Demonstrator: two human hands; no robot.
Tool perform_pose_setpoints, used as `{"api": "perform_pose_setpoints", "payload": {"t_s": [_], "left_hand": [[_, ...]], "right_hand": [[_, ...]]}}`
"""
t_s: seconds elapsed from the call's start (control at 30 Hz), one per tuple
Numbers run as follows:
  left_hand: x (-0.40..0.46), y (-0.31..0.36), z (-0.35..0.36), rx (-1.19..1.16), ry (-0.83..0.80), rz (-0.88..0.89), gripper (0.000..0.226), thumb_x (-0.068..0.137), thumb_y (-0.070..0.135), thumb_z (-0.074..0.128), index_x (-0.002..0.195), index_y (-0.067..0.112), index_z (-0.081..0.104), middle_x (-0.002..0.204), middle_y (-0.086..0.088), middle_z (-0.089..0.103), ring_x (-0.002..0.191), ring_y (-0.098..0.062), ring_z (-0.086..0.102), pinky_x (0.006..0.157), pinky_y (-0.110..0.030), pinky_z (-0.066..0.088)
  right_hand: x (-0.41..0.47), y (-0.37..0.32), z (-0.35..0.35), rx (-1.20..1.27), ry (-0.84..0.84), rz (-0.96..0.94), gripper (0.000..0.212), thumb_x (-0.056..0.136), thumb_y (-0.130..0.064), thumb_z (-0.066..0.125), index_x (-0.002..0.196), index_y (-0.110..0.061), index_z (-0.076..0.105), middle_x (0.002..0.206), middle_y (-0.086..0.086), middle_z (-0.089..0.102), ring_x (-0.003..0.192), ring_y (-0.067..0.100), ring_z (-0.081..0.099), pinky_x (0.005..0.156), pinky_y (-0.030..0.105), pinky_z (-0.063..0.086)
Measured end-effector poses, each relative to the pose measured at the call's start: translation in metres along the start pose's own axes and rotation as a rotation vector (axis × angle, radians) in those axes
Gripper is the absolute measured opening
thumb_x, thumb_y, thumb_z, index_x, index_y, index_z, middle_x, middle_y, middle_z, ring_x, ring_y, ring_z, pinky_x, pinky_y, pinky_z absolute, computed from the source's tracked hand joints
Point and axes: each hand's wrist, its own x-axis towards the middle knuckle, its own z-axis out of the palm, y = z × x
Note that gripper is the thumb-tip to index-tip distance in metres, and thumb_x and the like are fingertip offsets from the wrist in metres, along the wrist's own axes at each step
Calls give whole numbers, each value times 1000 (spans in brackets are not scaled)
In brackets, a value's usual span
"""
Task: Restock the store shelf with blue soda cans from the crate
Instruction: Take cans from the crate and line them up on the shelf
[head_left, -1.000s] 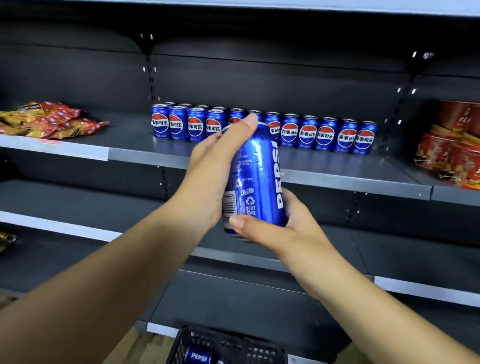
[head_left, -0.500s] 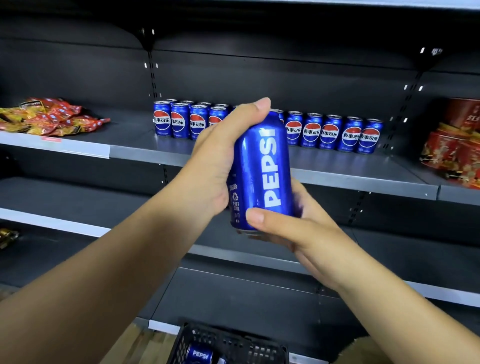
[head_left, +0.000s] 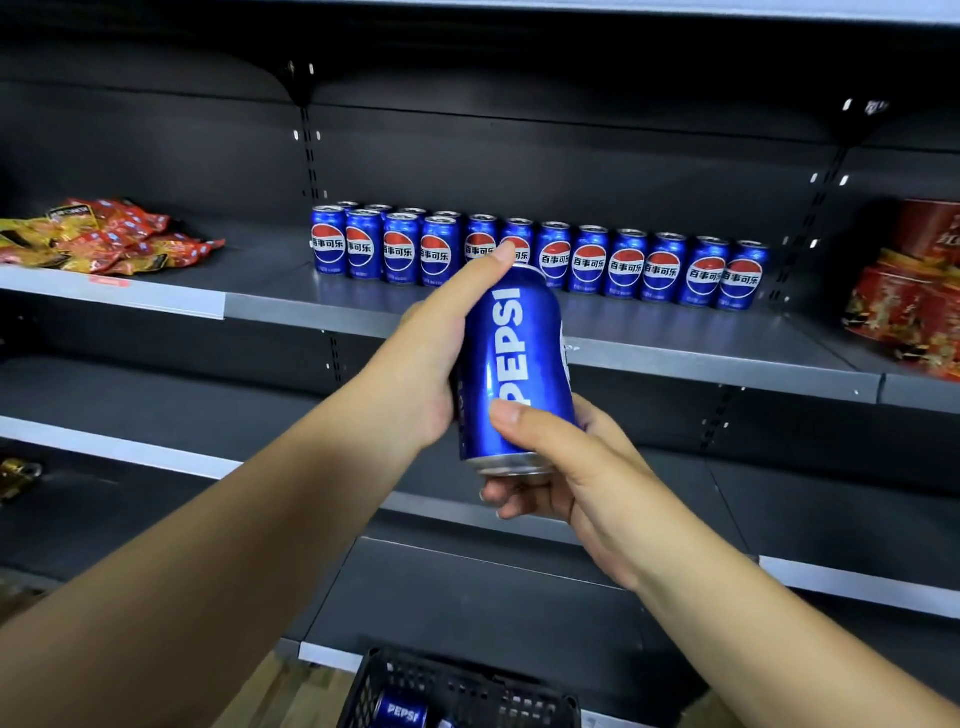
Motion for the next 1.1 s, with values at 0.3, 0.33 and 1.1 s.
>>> {"api": "perform_pose_setpoints", "payload": {"t_s": [0.3, 0.33, 1.1], "left_hand": [[-5, -1, -1, 77, 66, 71, 24, 77, 23, 71, 93, 8, 60, 64, -5, 69, 54, -18, 66, 56, -31, 57], [-4, -1, -3, 55, 56, 71, 20, 78, 22, 69, 90, 8, 61, 65, -6, 68, 54, -19, 65, 56, -31, 57], [-7, -12, 17, -49, 53, 77, 74, 62, 50, 80, 121, 10, 58, 92, -8, 71, 74, -24, 70, 65, -32, 54]], "right_hand": [[-3, -4, 0, -194, -12, 21, 72, 50, -35, 87, 109, -21, 48, 78, -5, 73, 64, 15, 66, 60, 27, 51], [-2, -5, -2, -191, -37, 29, 70, 53, -34, 87, 111, -21, 48, 82, -4, 73, 66, 17, 67, 62, 28, 51], [-7, 2, -20, -411, 43, -169, 83, 46, -62, 81, 114, -33, 44, 96, -17, 69, 82, -3, 65, 54, 11, 42]]}}
